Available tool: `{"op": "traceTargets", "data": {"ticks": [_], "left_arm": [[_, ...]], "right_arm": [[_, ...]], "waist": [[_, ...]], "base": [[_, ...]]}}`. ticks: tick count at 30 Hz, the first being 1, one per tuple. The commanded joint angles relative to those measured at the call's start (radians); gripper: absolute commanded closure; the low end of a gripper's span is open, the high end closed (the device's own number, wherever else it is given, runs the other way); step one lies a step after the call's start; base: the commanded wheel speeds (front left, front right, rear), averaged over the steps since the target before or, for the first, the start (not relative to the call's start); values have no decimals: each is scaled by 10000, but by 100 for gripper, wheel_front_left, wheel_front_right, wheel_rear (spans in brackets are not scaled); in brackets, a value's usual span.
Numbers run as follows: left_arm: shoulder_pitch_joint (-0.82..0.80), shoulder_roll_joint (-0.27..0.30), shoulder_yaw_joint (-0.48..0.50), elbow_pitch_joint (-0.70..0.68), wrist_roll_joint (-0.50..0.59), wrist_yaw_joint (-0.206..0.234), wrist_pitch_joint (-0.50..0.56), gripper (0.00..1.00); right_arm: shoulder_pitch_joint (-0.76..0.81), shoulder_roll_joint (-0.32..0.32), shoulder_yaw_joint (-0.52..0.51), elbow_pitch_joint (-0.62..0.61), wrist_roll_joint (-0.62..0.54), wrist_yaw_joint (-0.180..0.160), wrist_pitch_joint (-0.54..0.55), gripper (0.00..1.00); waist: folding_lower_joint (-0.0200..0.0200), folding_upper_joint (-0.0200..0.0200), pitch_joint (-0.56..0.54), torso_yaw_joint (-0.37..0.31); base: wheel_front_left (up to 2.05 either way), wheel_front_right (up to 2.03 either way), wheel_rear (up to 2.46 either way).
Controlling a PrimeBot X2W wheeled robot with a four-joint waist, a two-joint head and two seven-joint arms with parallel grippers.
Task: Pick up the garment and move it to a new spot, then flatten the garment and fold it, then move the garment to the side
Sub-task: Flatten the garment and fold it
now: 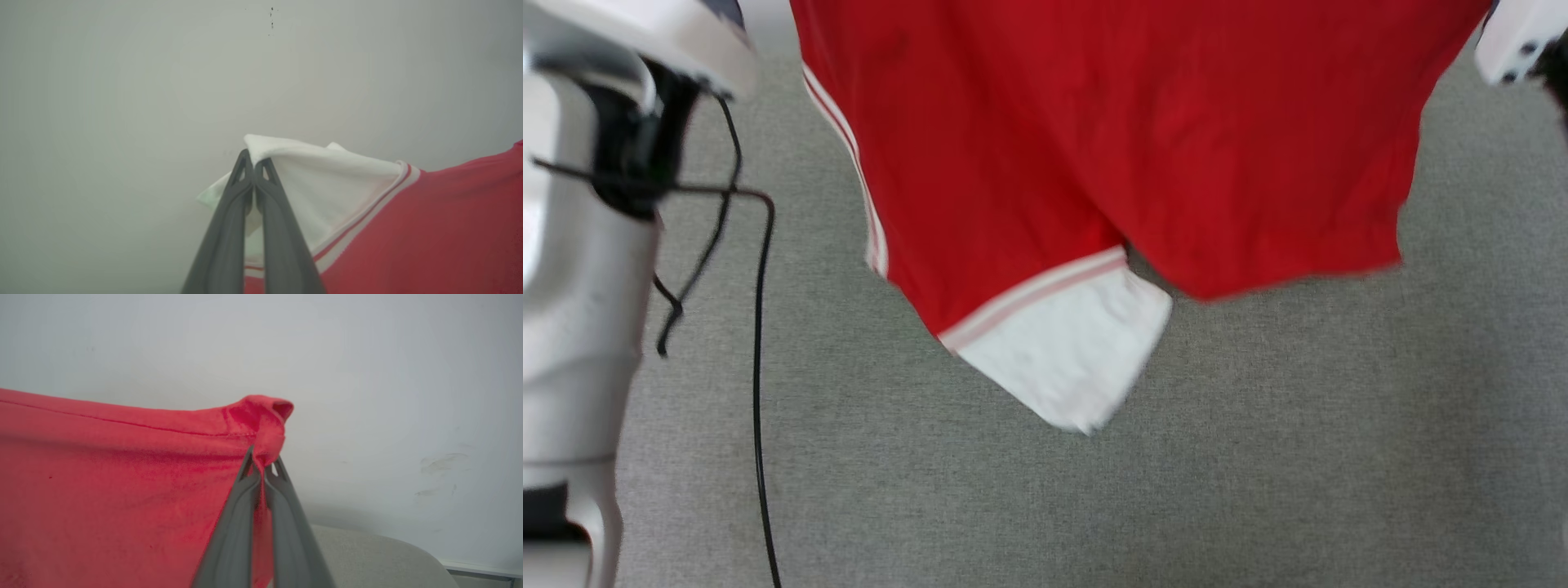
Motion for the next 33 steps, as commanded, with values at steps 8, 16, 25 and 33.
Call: {"op": "traceTargets", "data": {"ticks": [8,16,25,33], "left_arm": [[-2980,366,101,1841,177,-284,-266,100],[-4990,740,86,2899,98,-445,-394,100],[-5576,641,-340,4058,-285,-529,-807,100],[-4889,413,-1074,4694,-1378,-537,-1139,100]], "right_arm": [[-2335,96,-256,510,-598,-14,-437,100],[-4124,393,-499,920,-990,-14,-742,100],[-4729,735,-660,1913,-1116,-14,-1283,100],[-4415,989,-446,3172,-894,-12,-1797,100]], "waist": [[0,-1,911,-353],[0,-1,2296,-532],[0,-1,3436,-517],[0,-1,3798,-388]], "base": [[0,0,0],[0,0,0],[0,0,0],[0,0,0]]}}
